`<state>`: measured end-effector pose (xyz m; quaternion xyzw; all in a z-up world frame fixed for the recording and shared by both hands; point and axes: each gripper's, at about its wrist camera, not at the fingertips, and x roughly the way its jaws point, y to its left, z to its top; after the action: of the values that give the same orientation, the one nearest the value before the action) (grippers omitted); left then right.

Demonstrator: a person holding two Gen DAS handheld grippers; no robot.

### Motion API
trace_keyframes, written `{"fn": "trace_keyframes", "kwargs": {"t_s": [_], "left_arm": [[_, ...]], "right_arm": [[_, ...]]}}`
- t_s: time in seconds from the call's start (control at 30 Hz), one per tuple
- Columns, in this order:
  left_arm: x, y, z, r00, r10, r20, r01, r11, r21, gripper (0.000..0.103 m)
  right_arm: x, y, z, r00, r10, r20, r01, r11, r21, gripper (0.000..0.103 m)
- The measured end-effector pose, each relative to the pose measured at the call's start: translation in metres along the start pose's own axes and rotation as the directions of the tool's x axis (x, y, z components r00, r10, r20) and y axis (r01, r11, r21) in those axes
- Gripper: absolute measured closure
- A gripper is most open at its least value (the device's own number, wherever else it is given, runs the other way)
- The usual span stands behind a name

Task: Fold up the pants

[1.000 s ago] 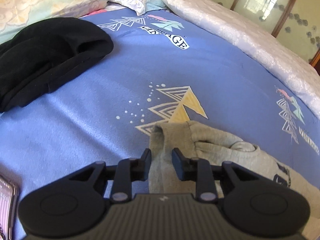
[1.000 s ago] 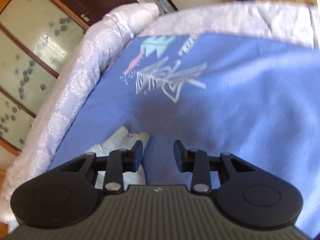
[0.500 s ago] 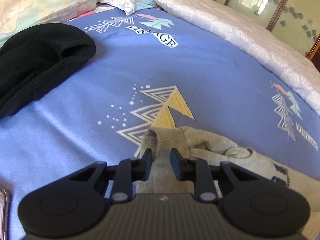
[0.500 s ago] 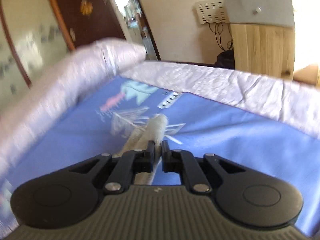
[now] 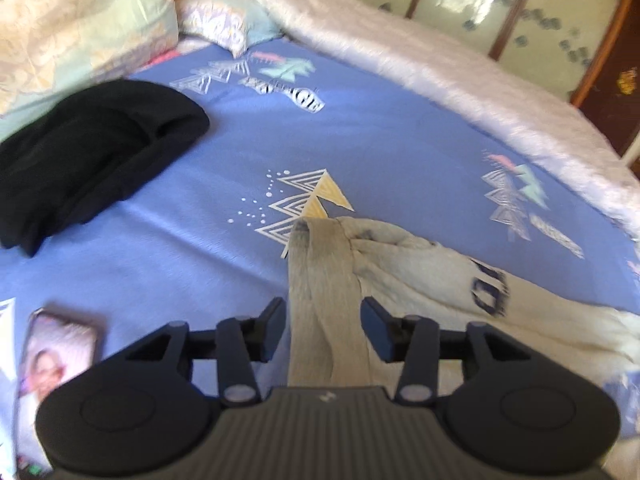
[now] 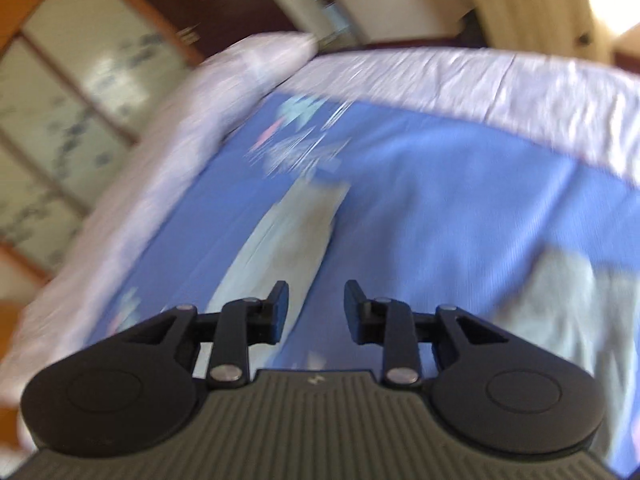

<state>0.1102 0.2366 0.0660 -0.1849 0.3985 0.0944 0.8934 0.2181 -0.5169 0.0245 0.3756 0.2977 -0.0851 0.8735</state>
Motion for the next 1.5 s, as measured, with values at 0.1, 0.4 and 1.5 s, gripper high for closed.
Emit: {"fn": "trace_keyframes", "kwargs": {"t_s": [0.1, 0.4, 1.5], "left_arm": [[-0.04, 0.013, -0.023, 1.0, -0.01, 0.023, 0.01, 1.0, 0.016, 0.057], [-0.09, 0.055, -0.081, 0.999, -0.041, -0.023, 0.04, 0.999, -0.033, 0.045], [-0.075, 0.014, -0.035, 0.993, 0.112, 0.023, -0.114, 0.981, 0.157, 0.046]], "right_arm": [[-0.037, -0.005, -0.039, 0.993, 0.08, -0.084, -0.085, 0.995, -0.057, 0.067], [-0.085, 0.006, -0.139, 0.935, 0.244, -0.259, -0.275, 0.957, -0.093, 0.067], [-0.01, 0.086, -0.098, 0.907, 0.236, -0.35, -0.336, 0.905, -0.26, 0.066]]}}
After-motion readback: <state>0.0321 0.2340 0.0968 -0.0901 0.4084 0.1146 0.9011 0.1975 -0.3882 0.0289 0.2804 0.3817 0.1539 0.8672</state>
